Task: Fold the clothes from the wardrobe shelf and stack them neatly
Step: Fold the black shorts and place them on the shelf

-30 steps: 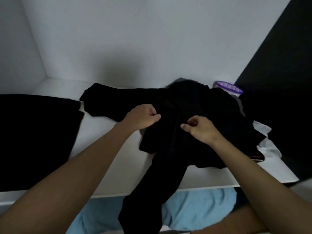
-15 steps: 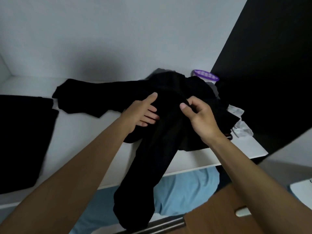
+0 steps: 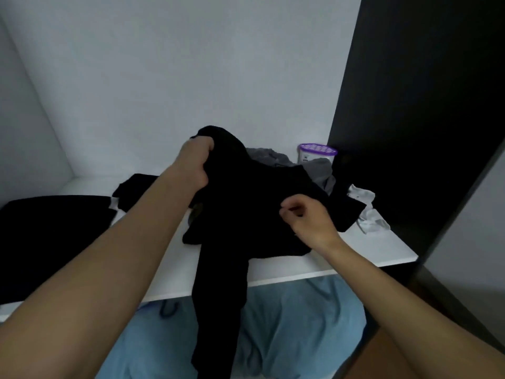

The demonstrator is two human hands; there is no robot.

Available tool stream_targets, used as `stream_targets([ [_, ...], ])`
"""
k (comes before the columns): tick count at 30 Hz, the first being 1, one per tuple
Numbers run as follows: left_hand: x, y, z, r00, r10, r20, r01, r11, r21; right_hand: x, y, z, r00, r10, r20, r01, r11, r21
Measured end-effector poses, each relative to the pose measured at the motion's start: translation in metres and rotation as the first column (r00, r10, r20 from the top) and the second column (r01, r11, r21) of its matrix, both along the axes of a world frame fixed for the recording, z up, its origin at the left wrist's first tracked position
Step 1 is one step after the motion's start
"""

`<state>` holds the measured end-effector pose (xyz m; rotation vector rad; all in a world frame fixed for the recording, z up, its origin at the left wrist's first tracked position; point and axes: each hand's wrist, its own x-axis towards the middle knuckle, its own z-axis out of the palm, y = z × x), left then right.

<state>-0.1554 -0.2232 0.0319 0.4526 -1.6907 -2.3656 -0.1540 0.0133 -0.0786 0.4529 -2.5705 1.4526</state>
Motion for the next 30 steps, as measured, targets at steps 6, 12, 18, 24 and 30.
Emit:
stream_targets([
  [6, 0.066, -0.007, 0.054, 0.971, 0.178, -0.158, -0.181, 0.983, -0.005, -0.038, -0.016, 0.025, 0.979, 0.087, 0.184, -0.078, 0.995, -0.055],
  [12, 0.145, -0.033, 0.071, 0.926, 0.328, -0.189, -0.344, 0.937, -0.060, 0.013, -0.100, 0.035, 0.915, 0.393, -0.090, -0.394, 0.919, 0.003],
  [18, 0.198, -0.051, 0.061, 0.891, 0.422, -0.169, -0.439, 0.895, -0.082, 0.103, -0.146, 0.025, 0.537, 0.834, 0.125, -0.831, 0.549, -0.095],
  [24, 0.246, -0.058, 0.023, 0.916, 0.386, -0.112, -0.392, 0.920, -0.032, 0.171, -0.147, -0.008, 0.424, 0.865, 0.268, -0.889, 0.454, -0.060],
  [30, 0.319, -0.066, -0.029, 0.936, 0.351, -0.014, -0.352, 0.935, -0.045, 0.245, -0.137, -0.025, 0.571, 0.774, 0.273, -0.802, 0.598, -0.017],
])
